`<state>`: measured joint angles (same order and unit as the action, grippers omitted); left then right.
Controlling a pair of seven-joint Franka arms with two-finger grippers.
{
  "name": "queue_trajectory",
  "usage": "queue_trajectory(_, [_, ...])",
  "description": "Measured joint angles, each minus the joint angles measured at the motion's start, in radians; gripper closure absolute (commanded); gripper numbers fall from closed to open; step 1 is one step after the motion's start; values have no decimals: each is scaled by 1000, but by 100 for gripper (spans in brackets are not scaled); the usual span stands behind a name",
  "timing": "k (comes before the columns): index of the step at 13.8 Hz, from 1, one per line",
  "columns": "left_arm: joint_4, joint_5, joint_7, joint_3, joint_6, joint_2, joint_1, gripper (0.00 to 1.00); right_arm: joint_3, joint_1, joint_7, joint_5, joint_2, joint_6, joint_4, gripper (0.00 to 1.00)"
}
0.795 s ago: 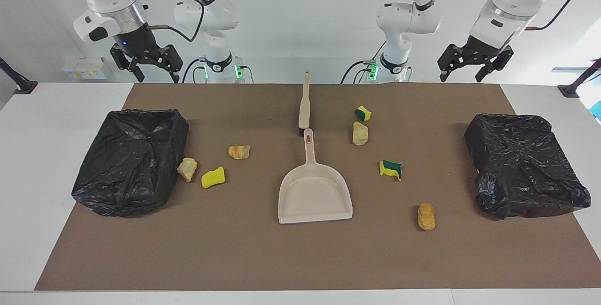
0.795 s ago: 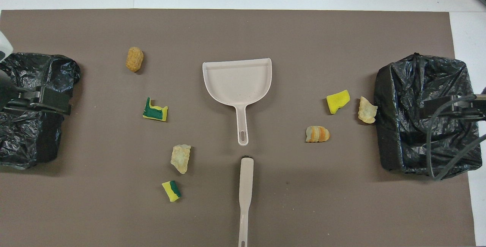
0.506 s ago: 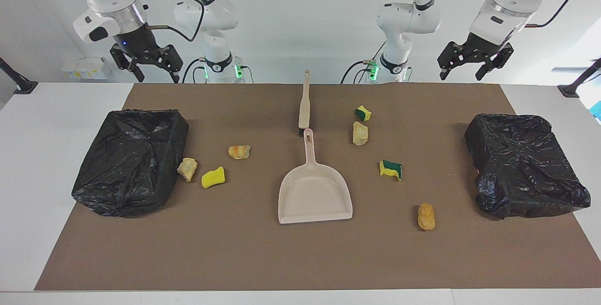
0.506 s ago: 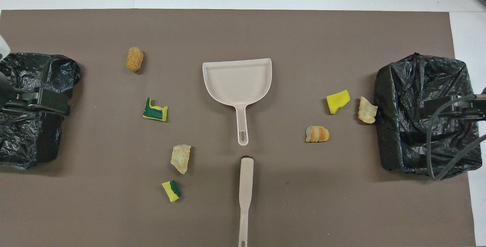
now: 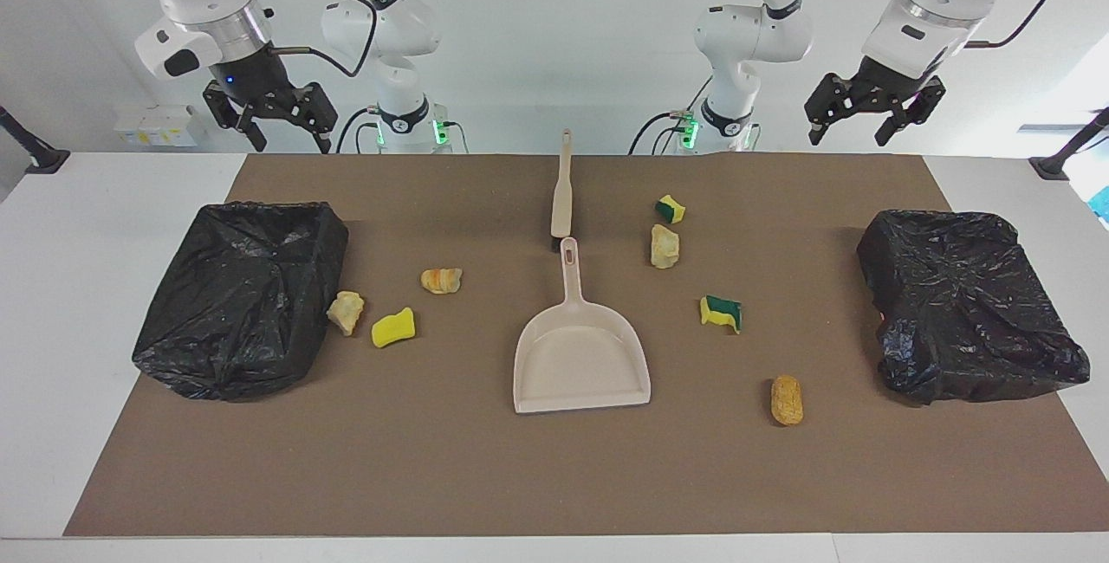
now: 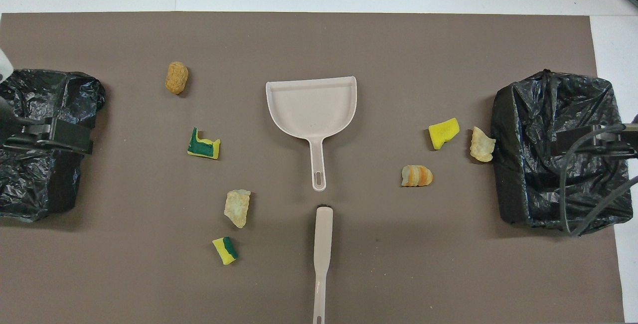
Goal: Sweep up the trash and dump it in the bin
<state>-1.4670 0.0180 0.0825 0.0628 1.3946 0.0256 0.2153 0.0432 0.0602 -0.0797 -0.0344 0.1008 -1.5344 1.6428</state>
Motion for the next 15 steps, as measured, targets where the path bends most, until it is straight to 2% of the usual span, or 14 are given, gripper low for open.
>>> queue_trajectory(5, [-12,0,0,3,-17,8,0,0,0,0,0,0,0,0,0,0])
queue_trajectory(15, [-128,2,0,-21,-18,75,21,0,2,0,0,0,0,0,0,0])
